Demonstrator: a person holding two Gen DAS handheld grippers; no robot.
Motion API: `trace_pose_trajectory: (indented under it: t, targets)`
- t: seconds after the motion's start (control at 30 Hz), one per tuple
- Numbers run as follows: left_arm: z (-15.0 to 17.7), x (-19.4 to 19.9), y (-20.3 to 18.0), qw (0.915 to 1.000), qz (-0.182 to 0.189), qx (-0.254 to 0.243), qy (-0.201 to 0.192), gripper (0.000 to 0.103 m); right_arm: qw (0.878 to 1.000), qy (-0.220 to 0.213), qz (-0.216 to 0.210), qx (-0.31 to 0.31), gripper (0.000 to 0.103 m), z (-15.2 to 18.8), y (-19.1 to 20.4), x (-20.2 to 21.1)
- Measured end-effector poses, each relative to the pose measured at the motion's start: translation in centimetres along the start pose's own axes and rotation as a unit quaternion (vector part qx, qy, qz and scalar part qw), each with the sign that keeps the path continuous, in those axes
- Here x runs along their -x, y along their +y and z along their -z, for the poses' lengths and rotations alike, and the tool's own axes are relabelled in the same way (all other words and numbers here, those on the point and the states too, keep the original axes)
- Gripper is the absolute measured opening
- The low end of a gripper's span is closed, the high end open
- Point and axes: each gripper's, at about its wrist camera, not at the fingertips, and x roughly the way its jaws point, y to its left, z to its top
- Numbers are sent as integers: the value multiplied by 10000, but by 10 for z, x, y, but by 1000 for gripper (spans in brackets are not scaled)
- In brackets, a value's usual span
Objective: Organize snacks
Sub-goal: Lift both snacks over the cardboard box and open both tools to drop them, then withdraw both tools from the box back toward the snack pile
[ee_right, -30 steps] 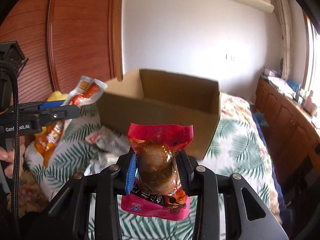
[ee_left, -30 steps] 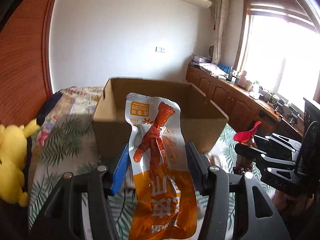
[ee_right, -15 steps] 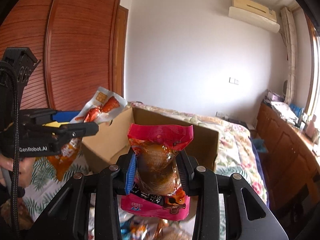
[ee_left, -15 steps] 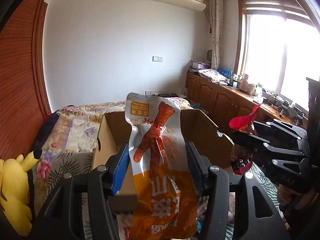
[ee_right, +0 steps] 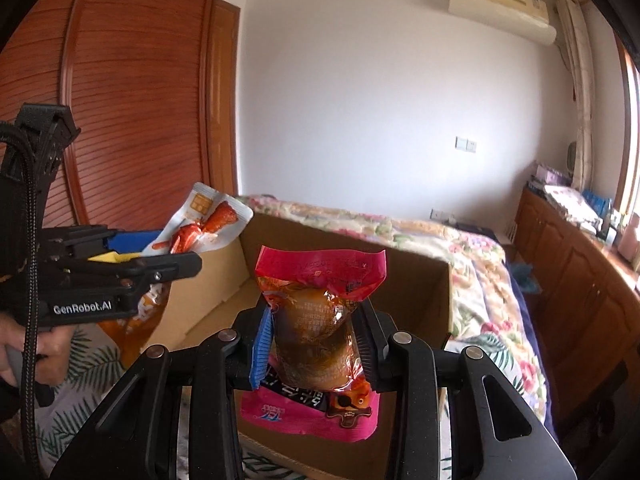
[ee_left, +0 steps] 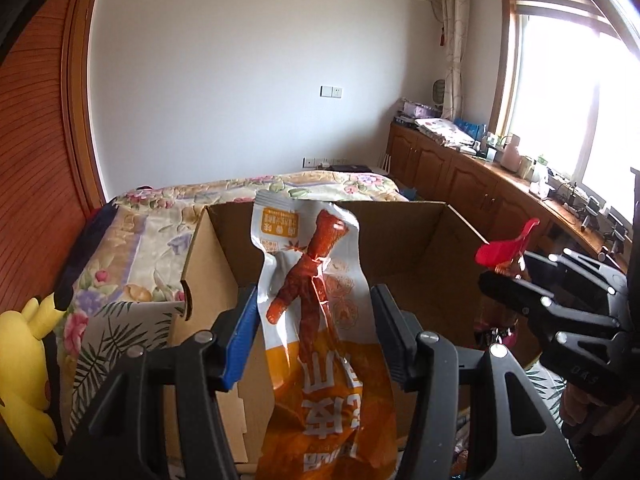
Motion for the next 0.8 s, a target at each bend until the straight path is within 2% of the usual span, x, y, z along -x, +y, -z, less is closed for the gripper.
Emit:
trace_pose_trajectory:
  t: [0.53,0.7,0.73,0.77,0.8]
  targets:
    - [4,-17,-13,9992,-284,-224,184,62,9977,660,41,-114,39,26,1,-27]
    - [3,-5,-19,9993,-243,-282,99,63,9972,708,61,-246,47,28,-3,-26]
    - [3,-3,-19,9993,-227,-290,87,64,9973,697,82,-219,51,28,-1,-25]
    - [4,0,-19,9993,-206,-298,71,64,9974,688,101,-198,61,27,0,-24]
    - [5,5,-21,9993,-185,-307,48,64,9976,655,125,-176,62,26,1,-22]
